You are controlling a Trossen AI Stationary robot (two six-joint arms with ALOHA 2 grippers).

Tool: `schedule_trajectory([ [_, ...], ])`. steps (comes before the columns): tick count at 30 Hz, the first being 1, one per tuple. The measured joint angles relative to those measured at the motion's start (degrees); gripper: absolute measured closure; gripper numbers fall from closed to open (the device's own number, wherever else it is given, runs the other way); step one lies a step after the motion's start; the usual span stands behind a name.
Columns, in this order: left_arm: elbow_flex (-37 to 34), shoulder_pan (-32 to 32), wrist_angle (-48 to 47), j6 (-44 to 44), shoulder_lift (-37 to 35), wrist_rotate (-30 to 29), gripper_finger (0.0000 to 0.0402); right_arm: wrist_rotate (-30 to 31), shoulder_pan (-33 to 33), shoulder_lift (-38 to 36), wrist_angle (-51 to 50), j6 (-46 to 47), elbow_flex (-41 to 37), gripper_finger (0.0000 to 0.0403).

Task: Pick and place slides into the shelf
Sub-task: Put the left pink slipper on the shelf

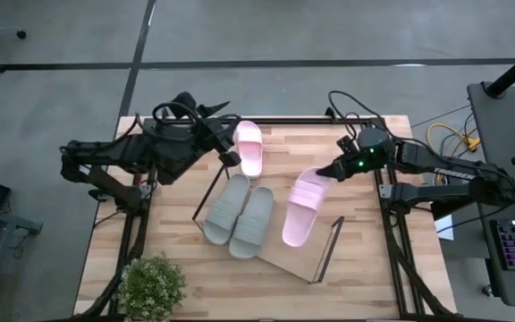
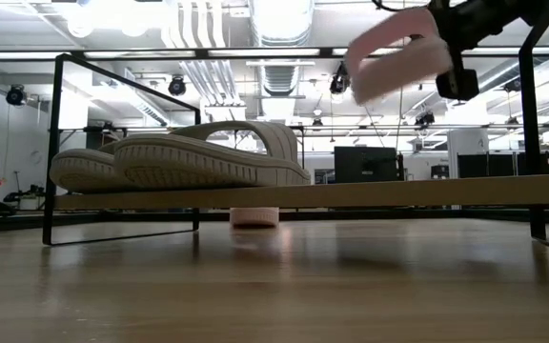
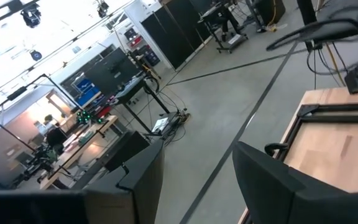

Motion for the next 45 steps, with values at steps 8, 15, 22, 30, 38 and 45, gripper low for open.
schedule_trajectory([
  [8, 0.0, -0.02, 0.25, 0.02, -1.29, -0.02, 0.0226, 1.94, 3.61, -0.04, 9.5, 6.8, -7.62, 0.0371],
  [15, 0.0, 0.07, 0.19, 0.02, -1.72, -0.03, 0.0226, 2.83, 6.05, 0.08, 21.07, 10.85, -12.55, 0.0371],
  [22, 0.0, 0.11, 0.17, 0.04, -1.72, -0.01, 0.0226, 4.79, 9.52, 0.53, 25.27, 13.46, -15.59, 0.0372],
  [30, 0.0, 0.11, 0.15, 0.07, -1.7, 0.01, 0.0226, 7.8, 13.7, 4.54, 27.23, 14.41, -15.51, 0.0372],
  [38, 0.0, 0.11, 0.15, 0.07, -1.7, -0.01, 0.0226, 7.99, 14.75, 9.22, 29.61, 14.43, -15.67, 0.0372],
  [45, 0.0, 0.11, 0.14, 0.4, -1.7, -0.01, 0.0226, 7.95, 14.75, 13.55, 32.33, 14.45, -16.04, 0.0372],
])
